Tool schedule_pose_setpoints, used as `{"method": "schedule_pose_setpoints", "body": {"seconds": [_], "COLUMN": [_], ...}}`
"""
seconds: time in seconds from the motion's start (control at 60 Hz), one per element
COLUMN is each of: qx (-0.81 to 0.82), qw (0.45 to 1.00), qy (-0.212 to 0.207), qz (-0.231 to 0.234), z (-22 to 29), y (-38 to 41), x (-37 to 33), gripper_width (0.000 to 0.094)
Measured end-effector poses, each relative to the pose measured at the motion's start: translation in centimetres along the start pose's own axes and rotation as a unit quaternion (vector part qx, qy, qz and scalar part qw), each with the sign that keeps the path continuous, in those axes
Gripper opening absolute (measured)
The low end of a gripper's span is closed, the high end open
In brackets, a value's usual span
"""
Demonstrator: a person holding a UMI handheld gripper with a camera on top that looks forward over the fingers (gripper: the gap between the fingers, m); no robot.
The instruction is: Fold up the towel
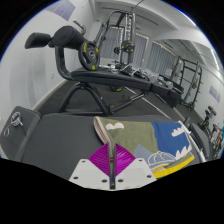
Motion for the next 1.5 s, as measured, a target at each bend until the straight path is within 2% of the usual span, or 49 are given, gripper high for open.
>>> {"method": "schedule_pose_setpoints", "body": {"seconds": [0.083, 0.167, 0.283, 0.417, 0.583, 0.75, 0.883, 0.917, 0.933, 1.033, 1.05, 1.067, 1.133, 1.267, 1.5], "qx": [-0.025, 0.006, 0.059, 0.118, 0.137, 0.139, 0.117, 0.116, 0.115, 0.123, 0.124, 0.125, 0.128, 0.106, 0.111], "qw": [1.000, 0.998, 0.996, 0.989, 0.989, 0.990, 0.993, 0.993, 0.993, 0.991, 0.991, 0.991, 0.991, 0.994, 0.993], "qy": [0.009, 0.031, 0.010, -0.016, -0.018, 0.005, 0.028, 0.032, 0.035, 0.031, 0.027, 0.023, 0.003, -0.025, -0.047], "qz": [-0.006, 0.045, 0.071, 0.086, 0.053, 0.006, -0.014, -0.013, -0.013, -0.037, -0.040, -0.041, -0.038, -0.031, 0.010], "z": [0.1, 1.1, 5.1, 9.3, 9.5, 5.0, 1.1, 0.4, 0.1, -0.1, 0.0, 0.2, 1.2, 2.5, 0.8], "y": [0.2, 1.8, -0.1, -5.9, -15.5, -22.9, -25.0, -24.9, -24.9, -26.3, -26.5, -26.7, -27.0, -26.3, -23.2], "x": [-0.1, -1.3, -4.5, -7.4, -6.8, -2.3, 1.2, 1.8, 2.0, 1.3, 0.9, 0.2, -3.8, -14.0, -33.4], "gripper_width": [0.0018, 0.0012, 0.0014, 0.0017, 0.0026, 0.0026, 0.0033, 0.0076, 0.0134, 0.0859, 0.0811, 0.0805, 0.0871, 0.0858, 0.0854]}}
Point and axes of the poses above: the point between the fingertips, and its own axes, seen from behind it with the camera up: y to the left, z up, x forward, the way the camera looks, the point moved 7 cm from there along -x, backward, against the way the camera looks, and after that the axes turned 1 degree about y, right-handed, at the moved point
